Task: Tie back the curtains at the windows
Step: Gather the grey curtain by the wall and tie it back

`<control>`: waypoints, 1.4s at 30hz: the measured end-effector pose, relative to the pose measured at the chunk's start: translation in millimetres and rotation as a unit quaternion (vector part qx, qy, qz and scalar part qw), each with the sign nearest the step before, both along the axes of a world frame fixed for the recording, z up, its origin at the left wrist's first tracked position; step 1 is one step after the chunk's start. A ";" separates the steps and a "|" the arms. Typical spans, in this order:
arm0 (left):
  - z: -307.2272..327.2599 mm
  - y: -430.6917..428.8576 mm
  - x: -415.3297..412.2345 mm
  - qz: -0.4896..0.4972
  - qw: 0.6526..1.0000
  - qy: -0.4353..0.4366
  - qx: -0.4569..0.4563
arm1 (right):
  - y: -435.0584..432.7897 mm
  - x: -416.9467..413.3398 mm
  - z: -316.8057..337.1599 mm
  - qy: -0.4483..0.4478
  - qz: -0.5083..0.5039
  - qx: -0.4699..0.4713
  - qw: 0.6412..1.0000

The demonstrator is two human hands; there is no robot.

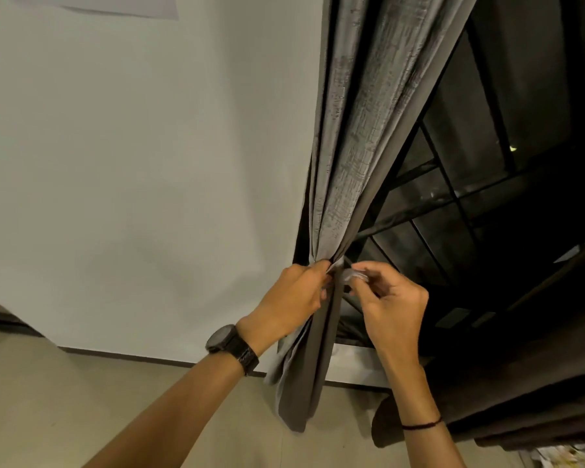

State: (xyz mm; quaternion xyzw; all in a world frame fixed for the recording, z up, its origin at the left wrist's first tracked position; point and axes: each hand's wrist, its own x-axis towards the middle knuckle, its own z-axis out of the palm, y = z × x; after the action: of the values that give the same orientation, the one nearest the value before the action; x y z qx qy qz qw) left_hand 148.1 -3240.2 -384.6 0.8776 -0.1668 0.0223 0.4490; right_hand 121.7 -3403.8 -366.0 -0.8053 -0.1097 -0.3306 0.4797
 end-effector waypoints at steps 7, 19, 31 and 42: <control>-11.8 1.0 -1.6 -0.030 0.976 -0.170 0.135 | 17.7 26.8 -24.0 -0.155 -0.045 -0.182 0.970; -7.1 27.3 -13.1 -0.016 0.977 0.125 -0.174 | 11.4 18.0 -57.5 -0.217 0.045 -0.270 0.937; 0.0 44.7 -8.0 -0.077 0.976 0.137 -0.150 | 41.7 -5.6 -48.3 -0.022 -0.101 -0.342 0.934; 6.7 61.9 6.0 -0.047 0.989 0.034 -0.134 | 42.9 4.0 -33.4 0.116 -0.055 -0.408 0.904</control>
State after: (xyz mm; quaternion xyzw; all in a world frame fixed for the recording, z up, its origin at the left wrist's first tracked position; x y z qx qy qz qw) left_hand 154.1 -3178.3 -377.9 0.8009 -0.1886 -0.0063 0.5682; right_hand 125.7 -3360.9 -399.4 -0.9681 -0.1341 -0.1867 0.0997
